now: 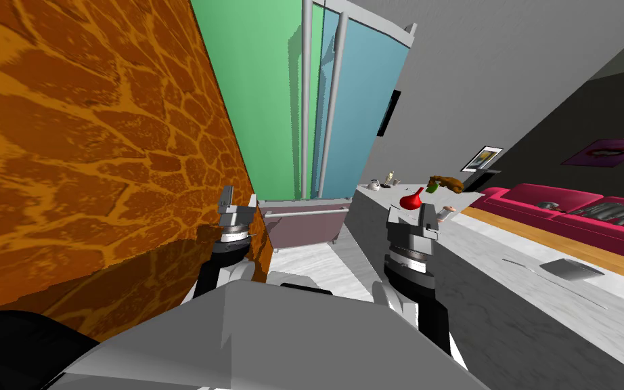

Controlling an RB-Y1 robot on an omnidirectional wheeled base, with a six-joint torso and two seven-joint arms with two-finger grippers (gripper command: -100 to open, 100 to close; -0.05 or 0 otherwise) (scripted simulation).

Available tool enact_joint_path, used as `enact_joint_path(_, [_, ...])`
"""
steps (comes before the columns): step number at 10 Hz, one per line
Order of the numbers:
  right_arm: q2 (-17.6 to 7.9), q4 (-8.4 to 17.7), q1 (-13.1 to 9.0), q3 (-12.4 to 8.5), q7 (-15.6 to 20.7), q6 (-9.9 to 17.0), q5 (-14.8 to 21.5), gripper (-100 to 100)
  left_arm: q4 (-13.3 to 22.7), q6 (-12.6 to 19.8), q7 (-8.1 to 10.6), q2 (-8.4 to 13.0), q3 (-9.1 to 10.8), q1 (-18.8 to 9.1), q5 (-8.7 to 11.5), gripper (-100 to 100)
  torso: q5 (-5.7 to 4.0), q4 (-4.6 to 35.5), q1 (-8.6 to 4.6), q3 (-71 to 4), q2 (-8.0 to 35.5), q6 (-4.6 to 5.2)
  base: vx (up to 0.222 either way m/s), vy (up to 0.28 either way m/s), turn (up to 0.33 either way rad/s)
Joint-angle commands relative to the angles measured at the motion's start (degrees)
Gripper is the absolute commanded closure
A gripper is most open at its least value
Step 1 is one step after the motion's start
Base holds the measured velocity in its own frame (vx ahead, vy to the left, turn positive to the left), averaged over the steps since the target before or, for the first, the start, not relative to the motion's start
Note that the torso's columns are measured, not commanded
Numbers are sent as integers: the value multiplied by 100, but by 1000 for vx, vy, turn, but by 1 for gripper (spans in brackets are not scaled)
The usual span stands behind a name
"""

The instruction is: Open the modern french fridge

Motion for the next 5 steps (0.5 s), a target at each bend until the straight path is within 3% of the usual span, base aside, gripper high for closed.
enact_joint_path(1, [0, 0, 0, 0, 0, 0, 0, 0, 0, 0, 0, 0, 0, 0, 0, 0, 0, 235, 0, -467, 232, 0, 0, 0, 0])
enact_joint_path(5, [0, -1, 0, 0, 0, 0, 0, 0, -1, 0, 0, 0, 0, 0, 0, 0, 0, 1846, 0, -3692, 1845, 0, 0, 0, 0])
